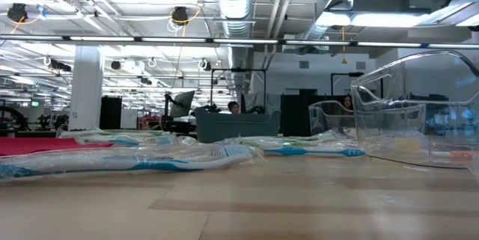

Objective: Pick & Place Toothbrushes
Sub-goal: Put the purple toothbrush into the top transparent bin

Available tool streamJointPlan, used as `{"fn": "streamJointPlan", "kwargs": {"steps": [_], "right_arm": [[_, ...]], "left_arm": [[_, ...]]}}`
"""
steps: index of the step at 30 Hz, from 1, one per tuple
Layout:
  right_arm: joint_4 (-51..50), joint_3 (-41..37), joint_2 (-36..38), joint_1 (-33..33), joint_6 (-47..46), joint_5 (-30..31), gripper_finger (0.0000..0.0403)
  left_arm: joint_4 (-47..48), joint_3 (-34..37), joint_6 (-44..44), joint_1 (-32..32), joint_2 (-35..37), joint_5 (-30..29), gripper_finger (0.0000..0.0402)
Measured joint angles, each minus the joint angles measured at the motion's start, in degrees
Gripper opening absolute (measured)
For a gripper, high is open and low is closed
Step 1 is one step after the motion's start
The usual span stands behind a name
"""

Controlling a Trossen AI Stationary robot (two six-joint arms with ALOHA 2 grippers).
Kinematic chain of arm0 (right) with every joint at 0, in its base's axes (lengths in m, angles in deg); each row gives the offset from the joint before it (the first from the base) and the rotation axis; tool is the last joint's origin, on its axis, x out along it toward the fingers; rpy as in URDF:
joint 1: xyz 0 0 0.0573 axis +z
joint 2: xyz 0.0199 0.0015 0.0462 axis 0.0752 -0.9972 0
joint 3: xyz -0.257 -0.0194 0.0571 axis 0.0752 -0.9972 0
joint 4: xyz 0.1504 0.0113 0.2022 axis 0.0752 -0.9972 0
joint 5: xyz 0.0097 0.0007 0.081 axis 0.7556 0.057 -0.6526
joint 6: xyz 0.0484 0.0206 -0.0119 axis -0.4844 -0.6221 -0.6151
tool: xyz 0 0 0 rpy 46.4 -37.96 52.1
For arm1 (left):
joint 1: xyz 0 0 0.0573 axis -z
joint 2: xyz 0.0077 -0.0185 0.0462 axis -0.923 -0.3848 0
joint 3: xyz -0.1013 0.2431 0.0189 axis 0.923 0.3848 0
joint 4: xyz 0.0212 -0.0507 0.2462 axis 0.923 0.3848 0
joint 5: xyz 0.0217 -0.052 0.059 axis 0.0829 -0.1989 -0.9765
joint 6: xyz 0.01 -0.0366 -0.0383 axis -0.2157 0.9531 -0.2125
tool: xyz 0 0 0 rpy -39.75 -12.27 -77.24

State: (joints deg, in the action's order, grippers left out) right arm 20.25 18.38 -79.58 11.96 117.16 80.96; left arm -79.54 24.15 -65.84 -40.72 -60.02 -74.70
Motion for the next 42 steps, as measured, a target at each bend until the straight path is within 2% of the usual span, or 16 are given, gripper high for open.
{"fn": "streamJointPlan", "kwargs": {"steps": [2, 6, 9, 13, 17, 20, 24, 34, 38, 42], "right_arm": [[-3.8, -0.4, 1.9, -1.8, 1.2, 3.9, 0.0014], [-21.0, -0.4, 7.4, -8.6, -8.3, 2.4, 0.0014], [-34.8, -0.4, 12.1, -15.8, -17.7, -2.3, 0.0014], [-47.1, -0.4, 16.4, -27.6, -26.1, -9.3, 0.0014], [-58.5, -0.4, 18.3, -39.7, -31.4, -18.1, 0.0014], [-65.7, -0.4, 17.7, -46.3, -32.6, -23.8, 0.0014], [-68.7, -0.4, 15.6, -50.8, -32.1, -25.8, 0.0014], [-76.3, -0.4, 5.8, -55.0, -30.9, -25.7, 0.0014], [-77.4, -0.7, 3.8, -56.8, -30.6, -25.7, 0.0014], [-77.3, -4.4, 4.1, -58.8, -29.6, -25.7, 0.0014]], "left_arm": [[-0.1, 0.0, 0.0, 0.5, 0.0, 0.1, 0.0214], [0.0, 0.0, 0.0, 1.3, -0.2, 0.5, 0.0211], [0.0, 0.0, 0.0, 1.9, -0.1, 0.5, 0.0209], [0.0, 0.0, 0.0, 2.0, -0.1, 0.5, 0.0209], [0.0, 0.0, -0.1, 2.0, -0.1, 0.5, 0.0208], [0.0, 0.0, -0.1, 2.0, -0.1, 0.5, 0.0208], [0.0, 0.1, -0.2, 2.0, -0.1, 0.8, 0.0208], [0.0, 0.1, 0.3, 3.1, 0.0, 2.5, 0.0208], [0.0, 0.1, 0.3, 4.1, 0.0, 2.5, 0.0208], [0.0, 0.1, 0.3, 4.8, 0.0, 2.5, 0.0208]]}}
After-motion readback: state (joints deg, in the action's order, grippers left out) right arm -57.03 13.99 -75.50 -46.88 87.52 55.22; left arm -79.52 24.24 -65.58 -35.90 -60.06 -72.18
